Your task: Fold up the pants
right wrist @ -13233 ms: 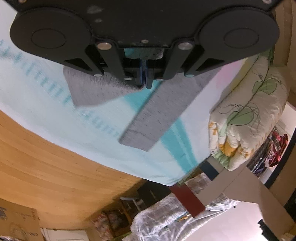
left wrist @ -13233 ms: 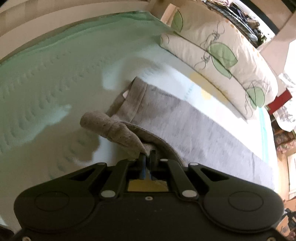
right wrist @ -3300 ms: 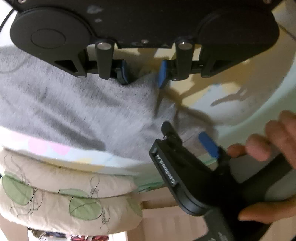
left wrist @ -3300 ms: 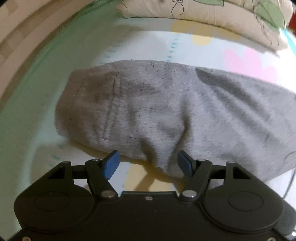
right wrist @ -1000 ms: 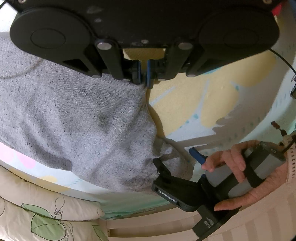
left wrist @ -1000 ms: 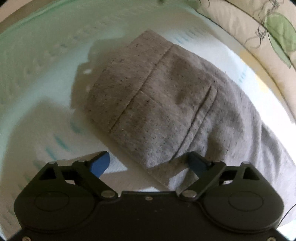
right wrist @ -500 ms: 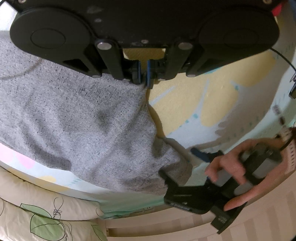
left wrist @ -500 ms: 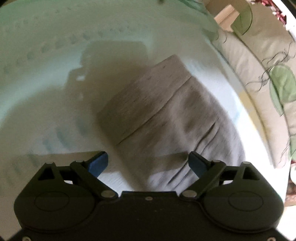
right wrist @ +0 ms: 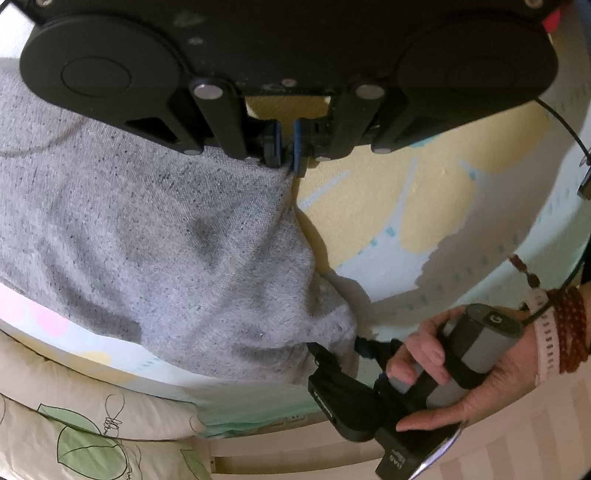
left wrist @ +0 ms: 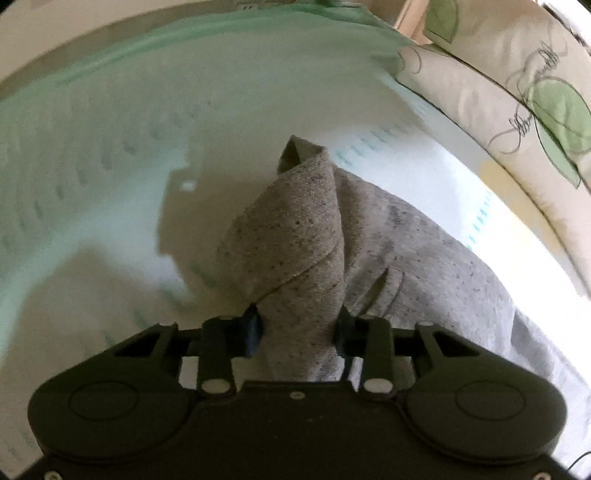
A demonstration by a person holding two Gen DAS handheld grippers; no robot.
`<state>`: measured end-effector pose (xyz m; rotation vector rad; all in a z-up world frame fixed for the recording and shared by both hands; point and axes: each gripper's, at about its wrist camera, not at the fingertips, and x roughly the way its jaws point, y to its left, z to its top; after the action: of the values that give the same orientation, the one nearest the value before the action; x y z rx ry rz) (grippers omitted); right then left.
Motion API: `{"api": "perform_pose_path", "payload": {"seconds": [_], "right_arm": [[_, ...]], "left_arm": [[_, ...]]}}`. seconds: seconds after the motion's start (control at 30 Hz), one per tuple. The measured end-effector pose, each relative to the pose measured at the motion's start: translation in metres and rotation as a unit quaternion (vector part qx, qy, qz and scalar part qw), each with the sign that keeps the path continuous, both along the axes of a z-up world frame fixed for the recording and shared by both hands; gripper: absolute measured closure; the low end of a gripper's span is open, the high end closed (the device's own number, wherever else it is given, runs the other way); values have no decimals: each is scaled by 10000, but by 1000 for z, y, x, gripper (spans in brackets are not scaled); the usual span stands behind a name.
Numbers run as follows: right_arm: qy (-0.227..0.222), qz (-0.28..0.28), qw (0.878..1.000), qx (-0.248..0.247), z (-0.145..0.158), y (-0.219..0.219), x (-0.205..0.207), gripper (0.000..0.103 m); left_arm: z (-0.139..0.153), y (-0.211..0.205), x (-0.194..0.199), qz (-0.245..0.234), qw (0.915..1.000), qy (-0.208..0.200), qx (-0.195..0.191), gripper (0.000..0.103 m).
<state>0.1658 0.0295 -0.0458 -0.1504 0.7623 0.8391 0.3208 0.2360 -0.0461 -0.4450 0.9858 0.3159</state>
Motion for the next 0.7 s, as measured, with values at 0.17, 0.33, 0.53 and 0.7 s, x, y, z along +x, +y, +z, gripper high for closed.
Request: {"api": "perform_pose_path", "payload": {"seconds": [0.17, 0.33, 0.53, 0.7], "right_arm": [[-19, -38, 9999, -119, 1, 5, -1, 95], [-30, -42, 9998, -167, 4, 11, -5, 95], [36, -43, 9999, -163, 7, 12, -3, 94], [75, -28, 9999, -134, 10, 12, -1, 94]], "left_arm": [[10, -13, 9, -118, 9993, 95, 342, 60], [11, -9, 9, -91, 9992, 183, 330, 60], [17, -18, 8, -221, 9976, 233, 620, 61], [23, -20, 5, -304, 9970, 184, 683, 61]]}}
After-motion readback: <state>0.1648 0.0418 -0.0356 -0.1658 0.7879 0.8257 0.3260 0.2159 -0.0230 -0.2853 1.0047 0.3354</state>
